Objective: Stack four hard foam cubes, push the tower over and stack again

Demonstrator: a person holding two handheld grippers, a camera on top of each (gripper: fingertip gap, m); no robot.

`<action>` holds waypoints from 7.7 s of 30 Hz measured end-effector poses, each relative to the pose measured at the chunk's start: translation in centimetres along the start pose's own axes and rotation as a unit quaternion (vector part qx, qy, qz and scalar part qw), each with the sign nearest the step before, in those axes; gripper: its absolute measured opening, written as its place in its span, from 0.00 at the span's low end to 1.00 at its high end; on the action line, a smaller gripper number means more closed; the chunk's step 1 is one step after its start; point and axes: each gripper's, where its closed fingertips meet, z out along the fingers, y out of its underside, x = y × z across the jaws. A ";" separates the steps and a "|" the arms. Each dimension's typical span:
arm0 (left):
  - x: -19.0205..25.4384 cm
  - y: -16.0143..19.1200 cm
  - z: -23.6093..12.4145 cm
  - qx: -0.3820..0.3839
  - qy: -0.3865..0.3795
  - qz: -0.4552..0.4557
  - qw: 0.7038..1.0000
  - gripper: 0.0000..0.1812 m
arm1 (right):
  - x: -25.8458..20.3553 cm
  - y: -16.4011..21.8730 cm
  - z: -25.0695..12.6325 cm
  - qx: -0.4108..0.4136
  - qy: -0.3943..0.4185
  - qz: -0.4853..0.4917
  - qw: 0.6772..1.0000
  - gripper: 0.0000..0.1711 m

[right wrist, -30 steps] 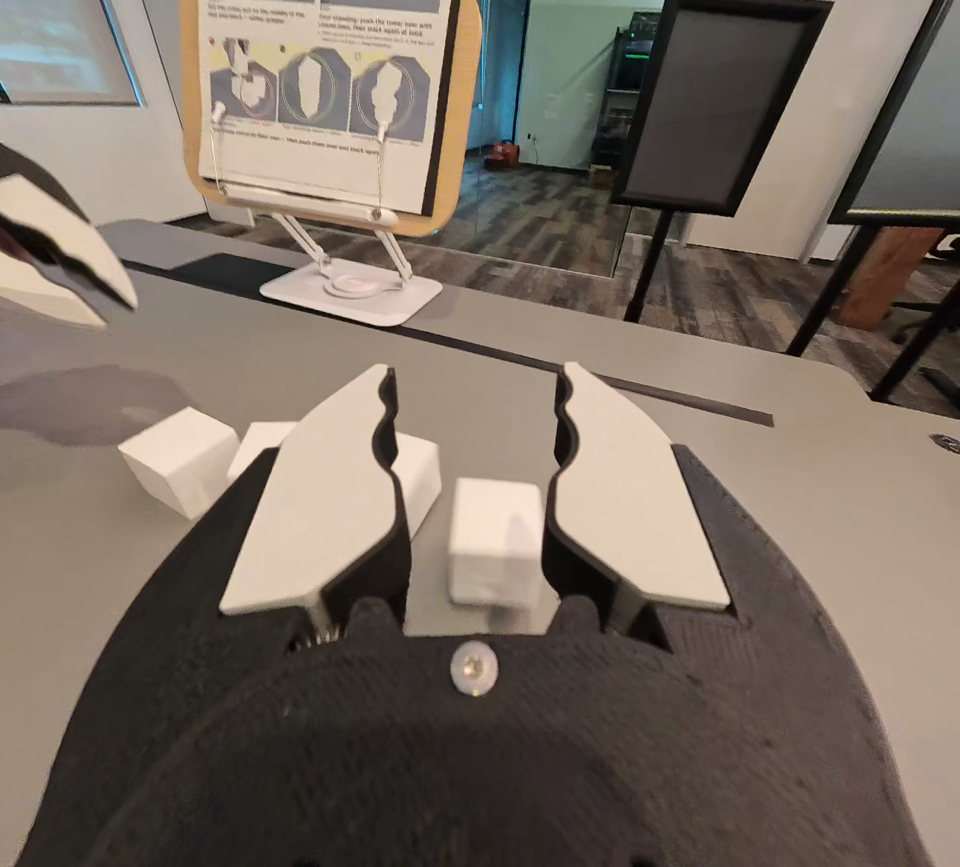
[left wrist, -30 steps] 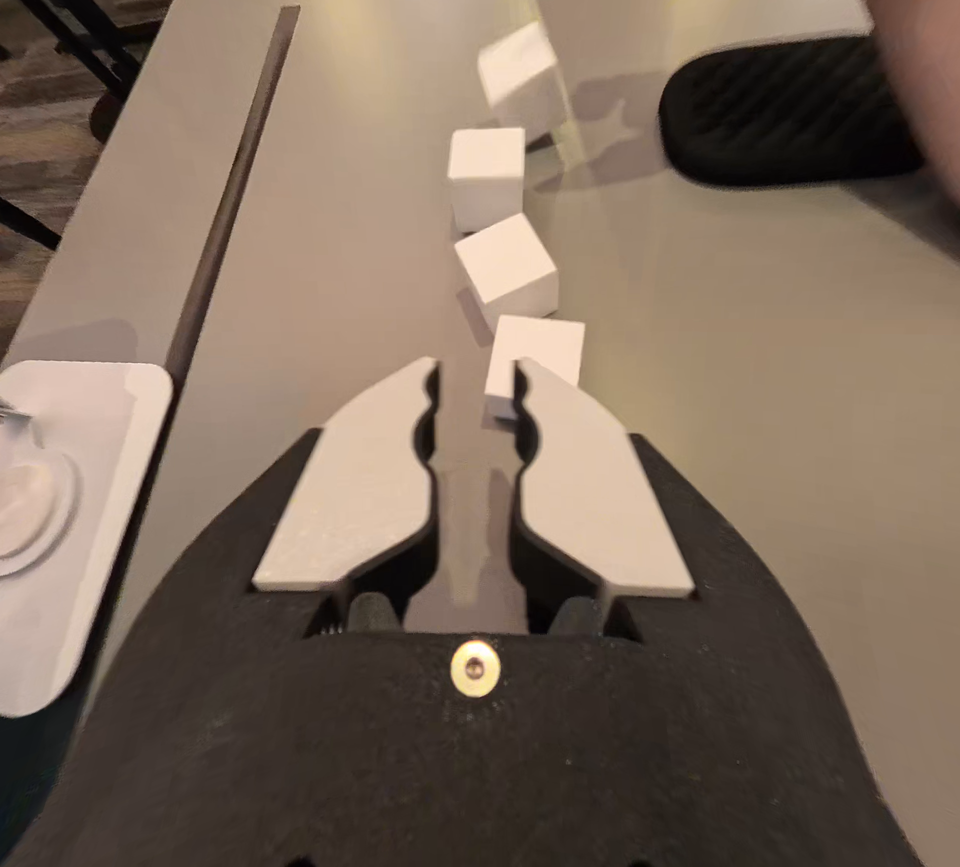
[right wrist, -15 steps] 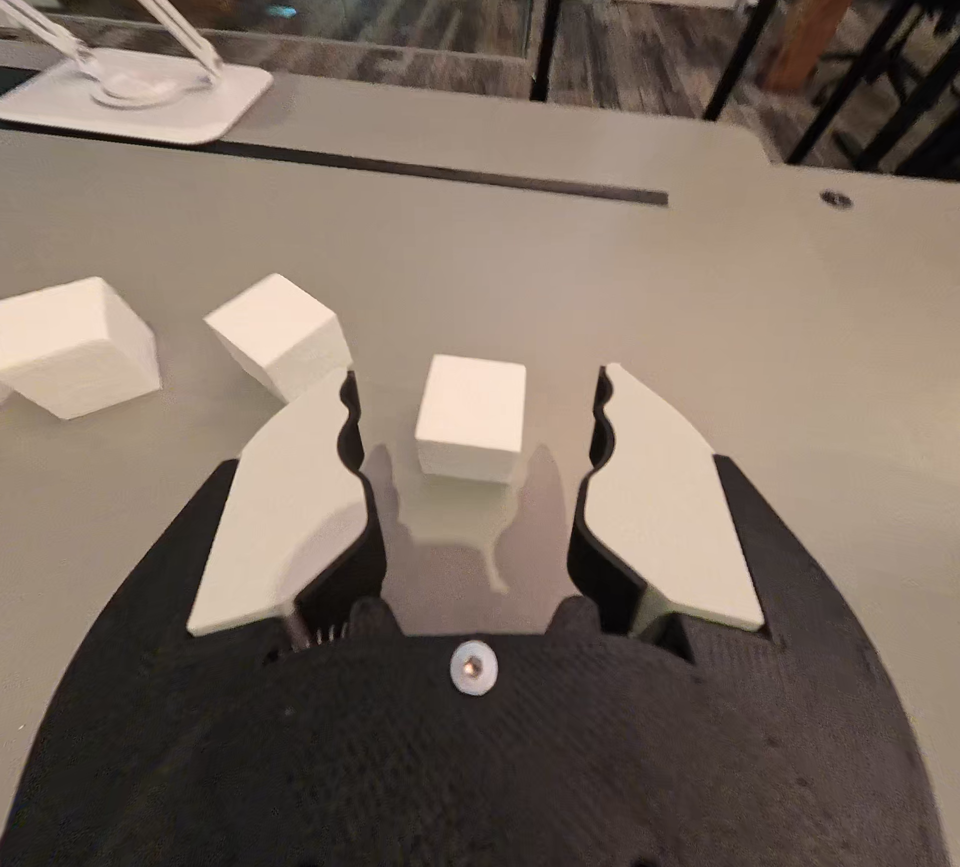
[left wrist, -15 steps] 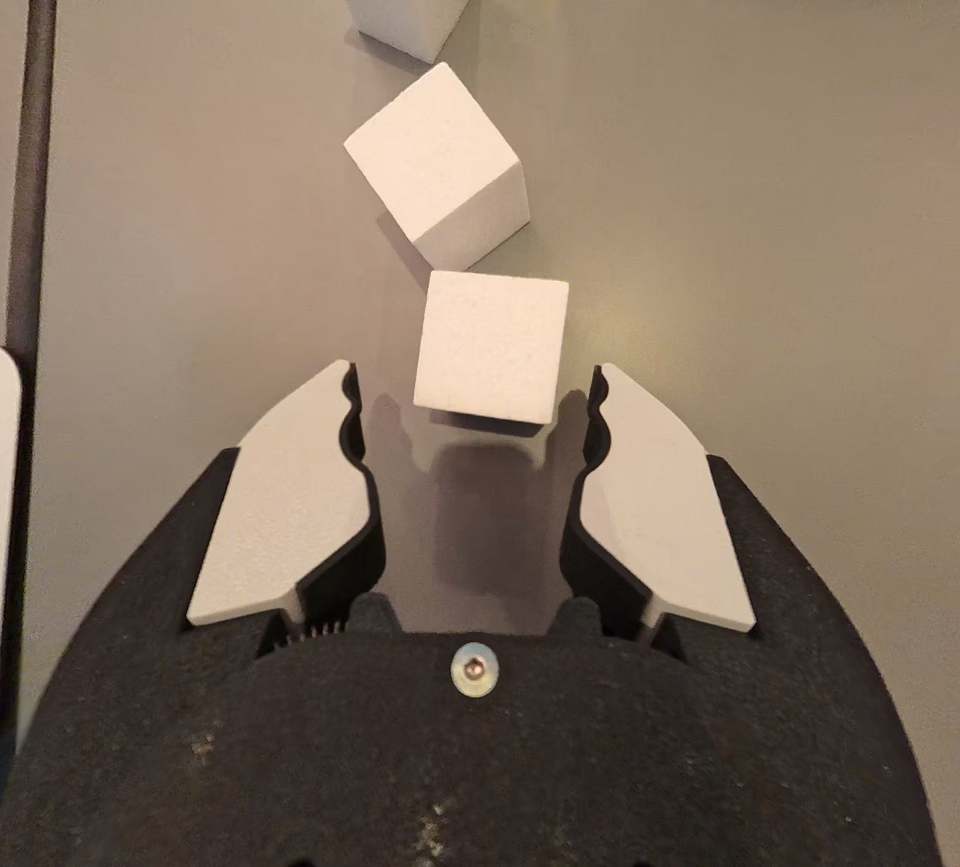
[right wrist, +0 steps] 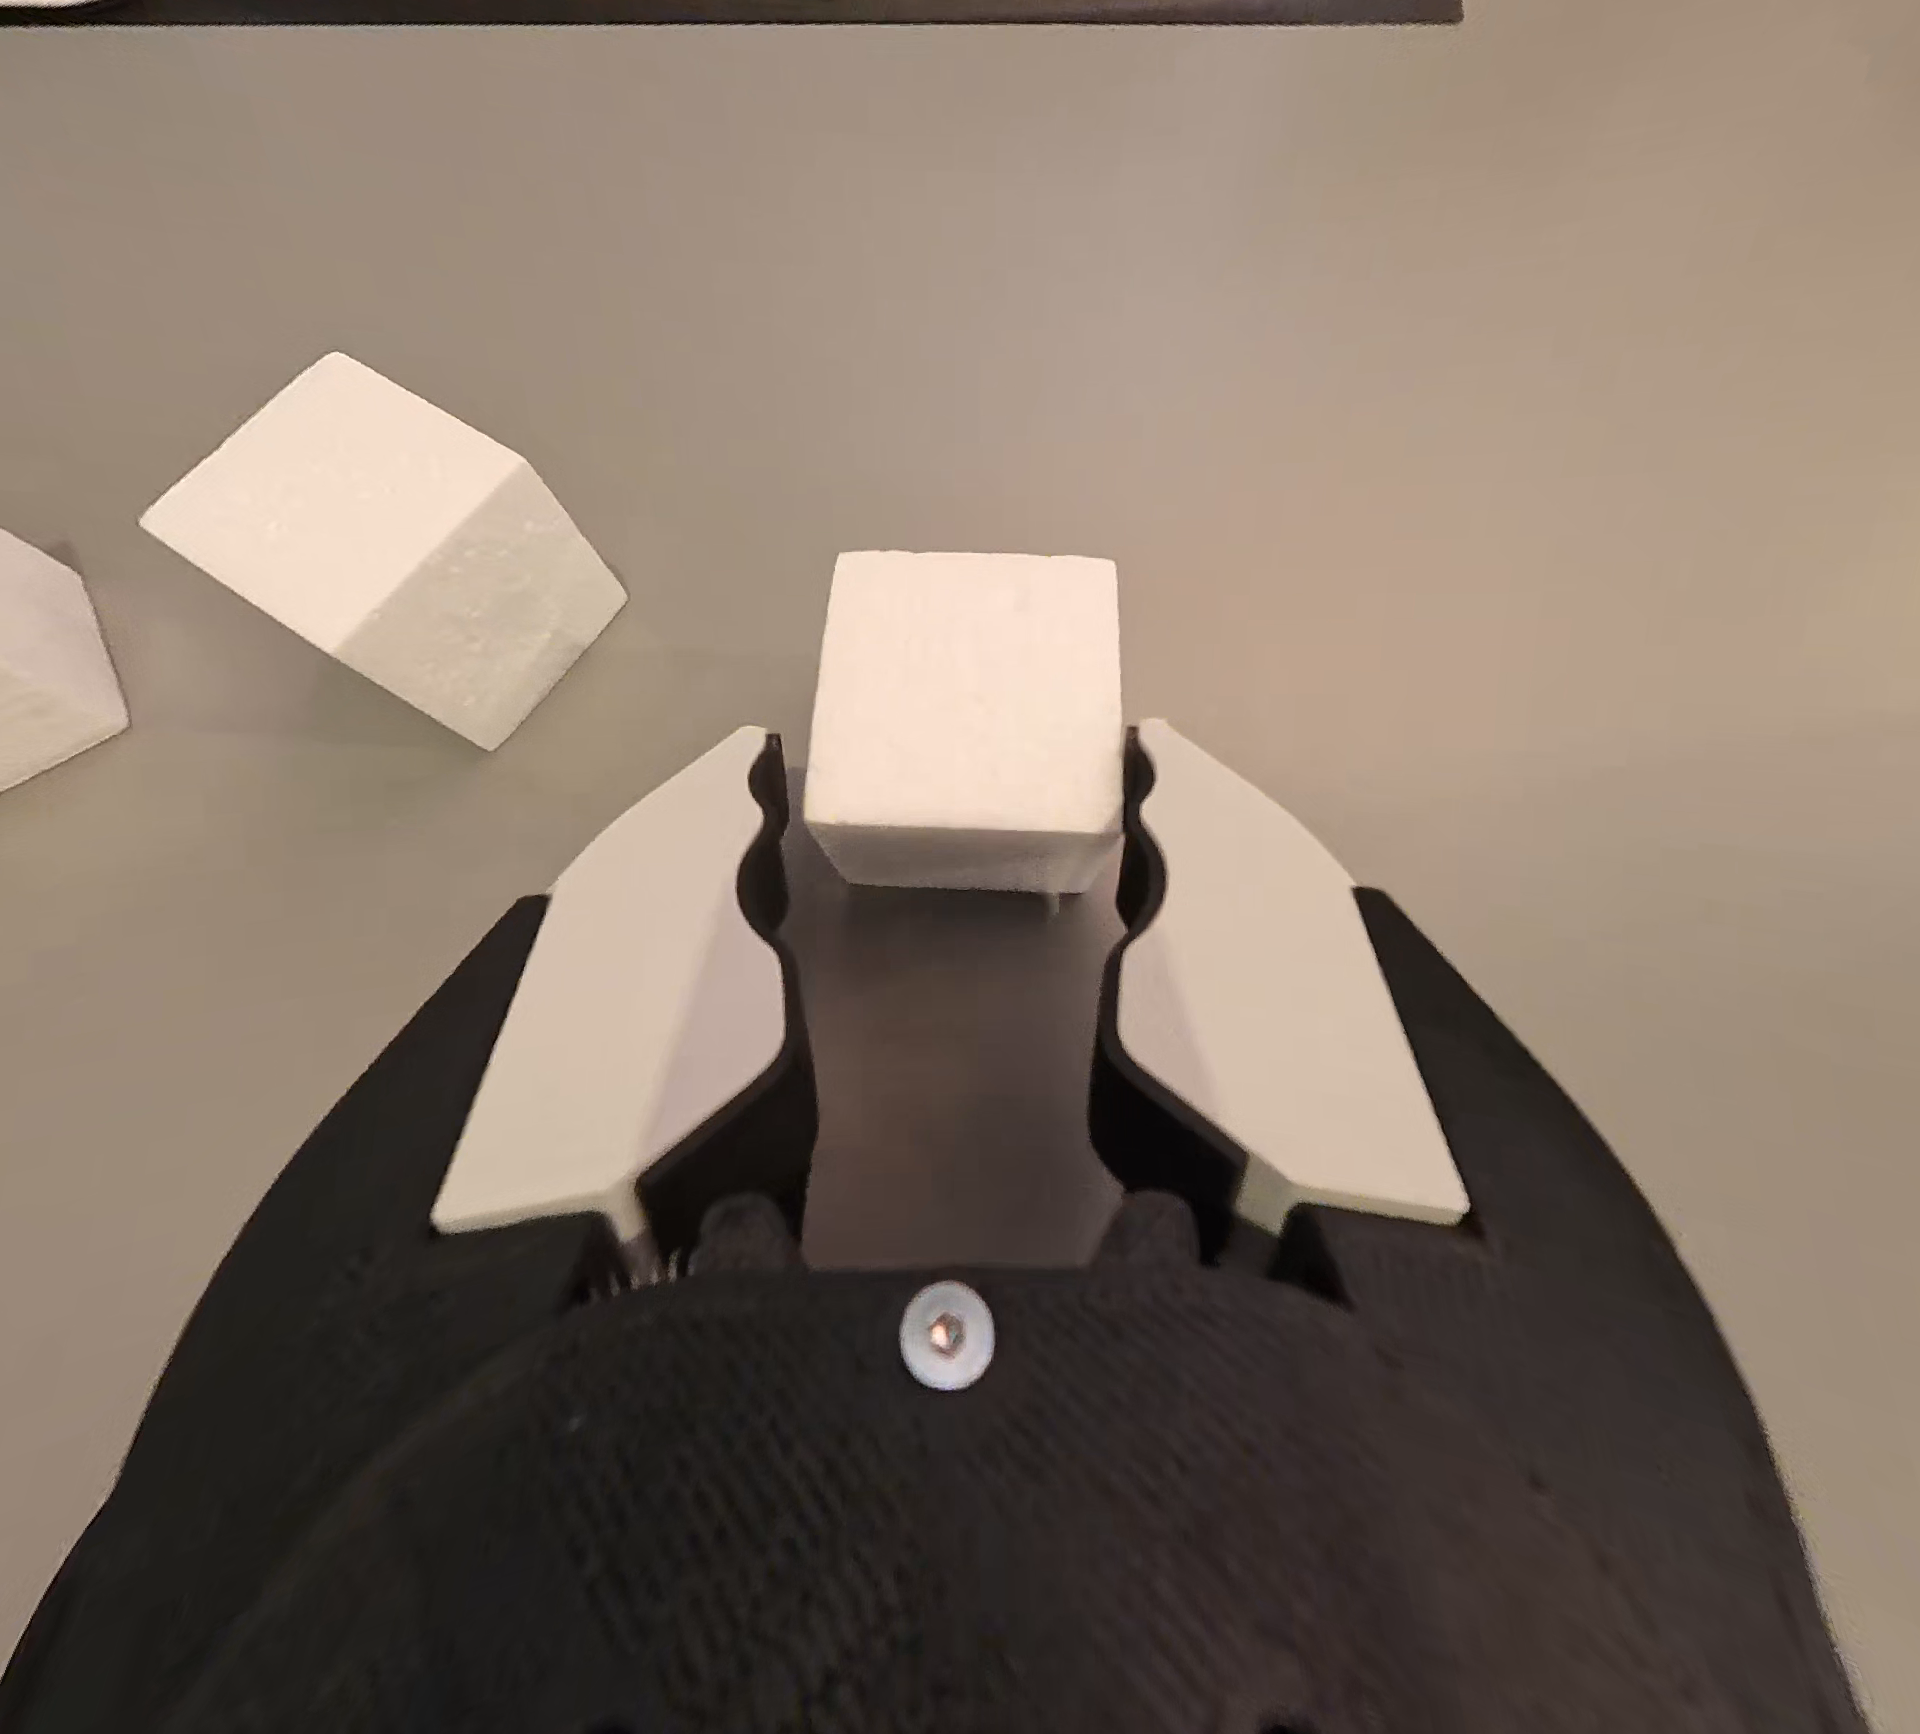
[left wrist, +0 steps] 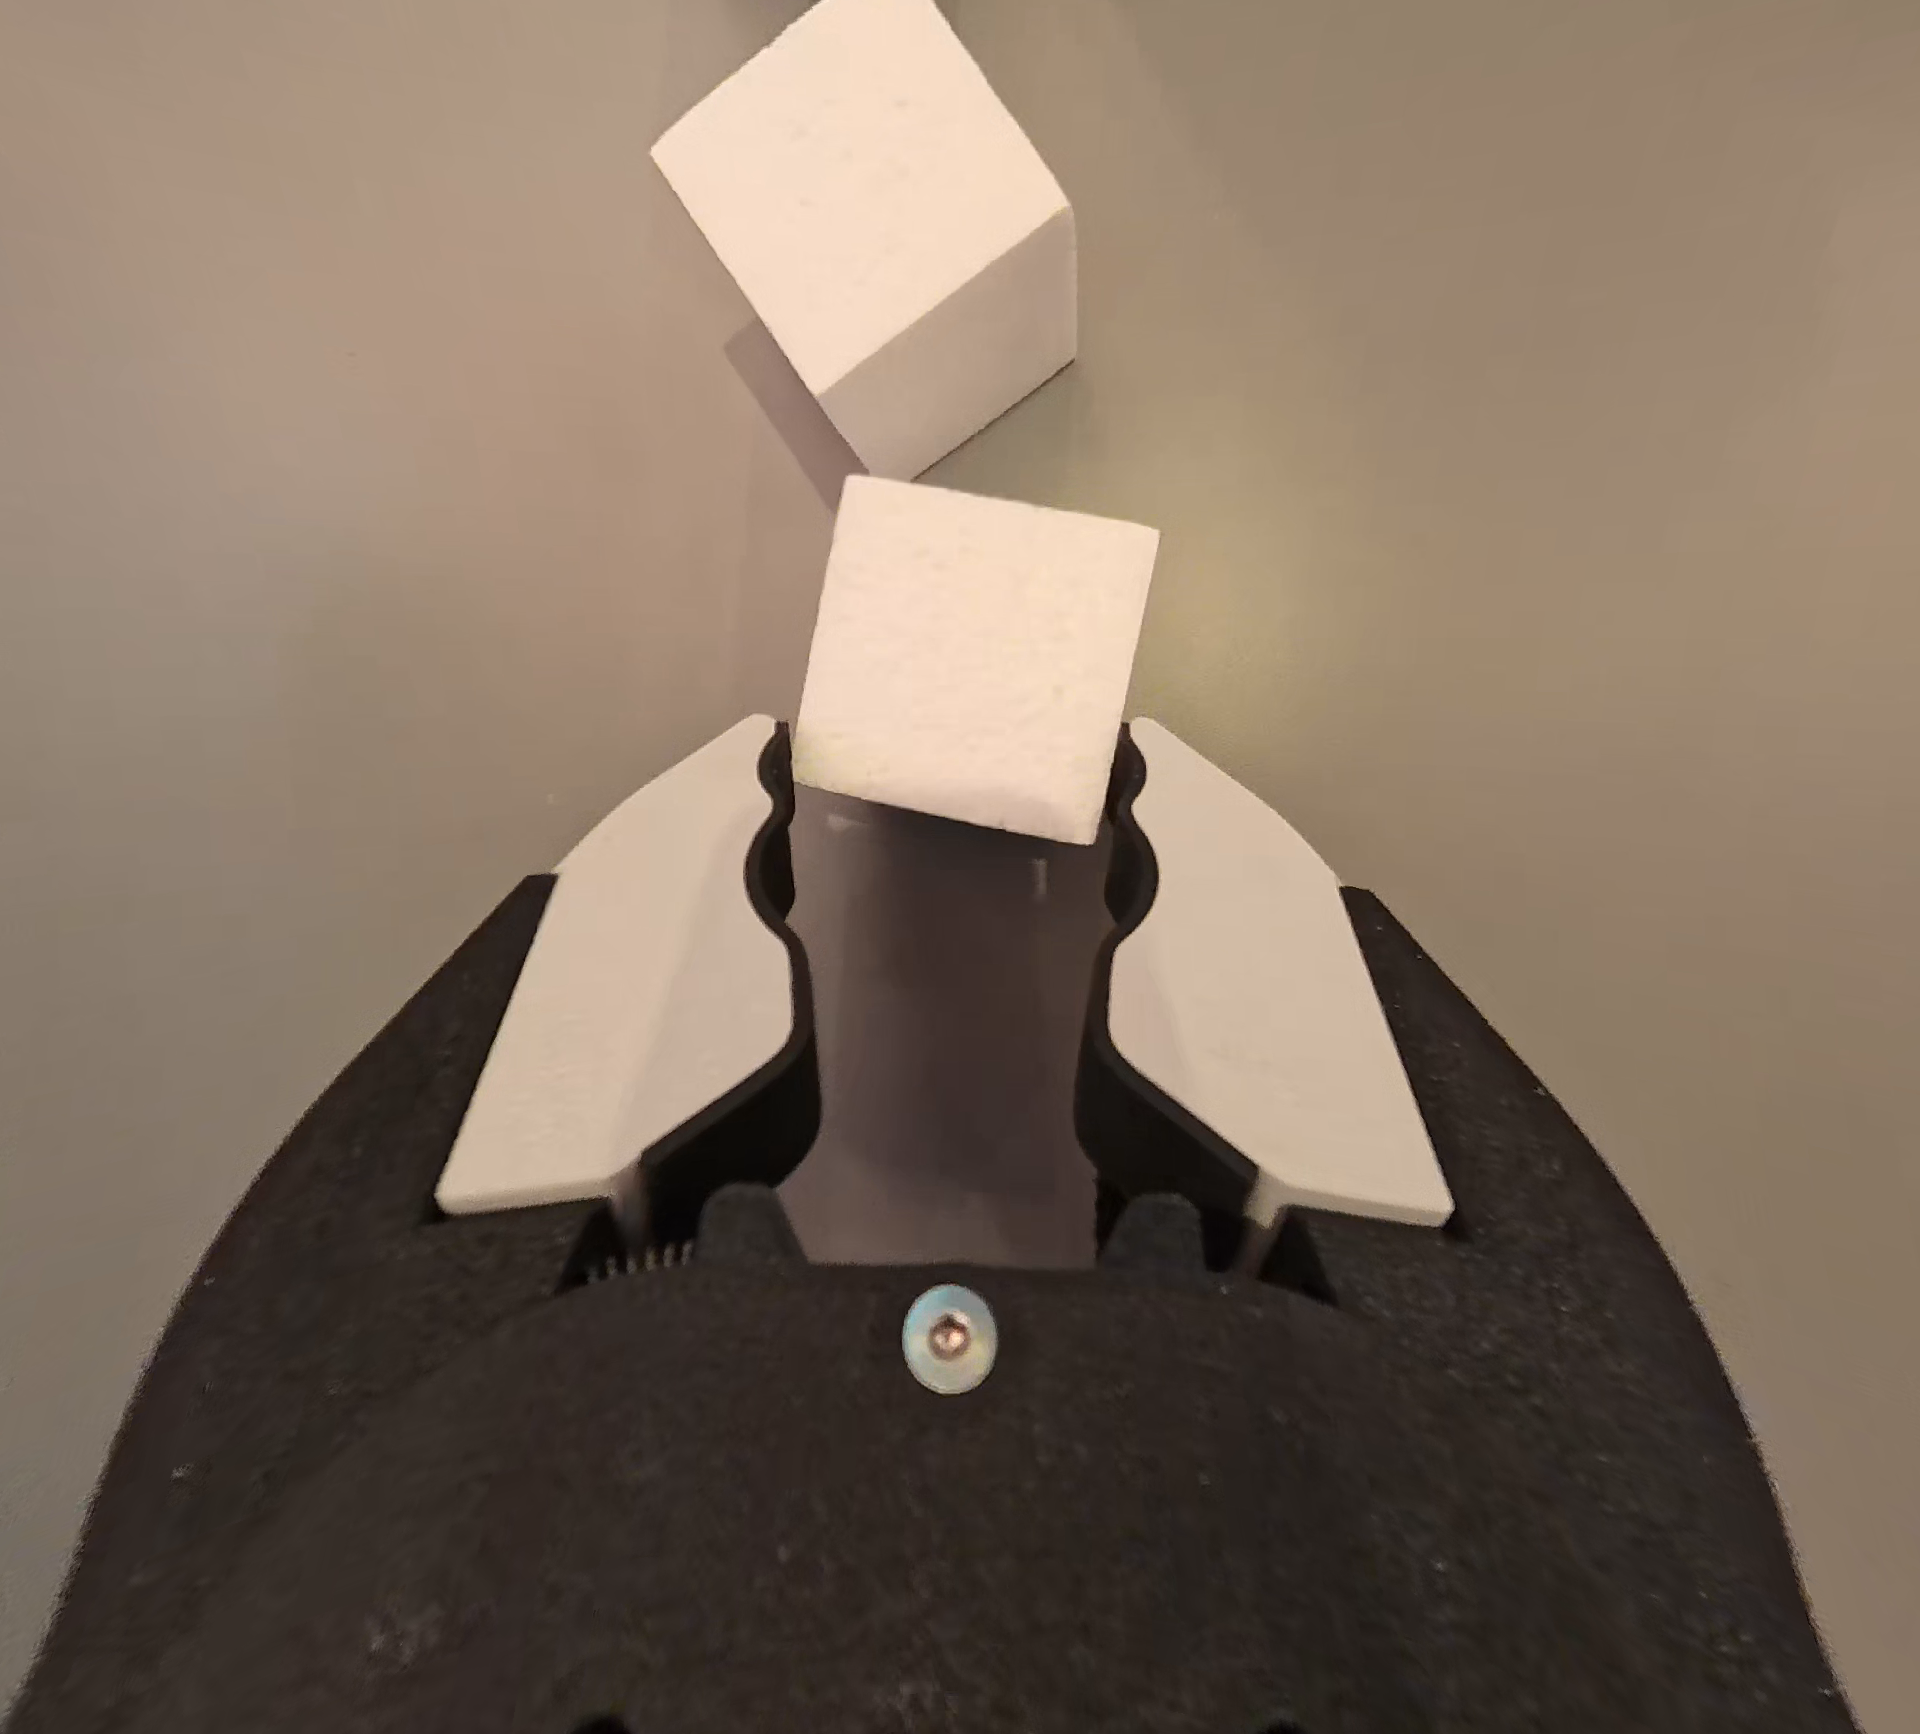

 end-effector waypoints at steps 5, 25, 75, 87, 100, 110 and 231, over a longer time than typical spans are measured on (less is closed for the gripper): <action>0.0 0.2 -0.1 -0.005 0.006 -0.002 1.000 0.32 | 0.2 0.0 0.0 0.012 -0.010 0.018 1.000 0.34; -3.8 -12.0 -6.0 0.148 -0.019 0.030 0.988 0.32 | 0.2 -1.6 -1.1 0.076 -0.017 0.040 0.996 0.34; -2.1 -6.8 3.8 0.152 -0.163 -0.228 0.948 0.47 | -9.6 -13.8 -8.9 0.115 -0.380 -0.245 0.885 0.34; -2.5 -6.3 5.4 0.143 -0.147 -0.210 0.956 0.32 | -12.1 -10.4 -3.7 -0.010 -0.408 -0.306 0.860 0.34; -3.2 -6.2 3.8 0.157 -0.166 -0.210 0.951 0.32 | -11.8 -9.3 -2.6 -0.038 -0.411 -0.287 0.864 0.38; -5.5 -15.7 -7.3 0.282 -0.092 -0.115 0.948 0.32 | -7.2 -11.9 -7.9 0.120 -0.489 -0.175 0.846 0.45; 8.2 17.1 -12.9 0.111 -0.171 -0.160 0.966 0.32 | -19.2 -5.9 2.9 -0.097 -0.342 -0.253 0.900 0.54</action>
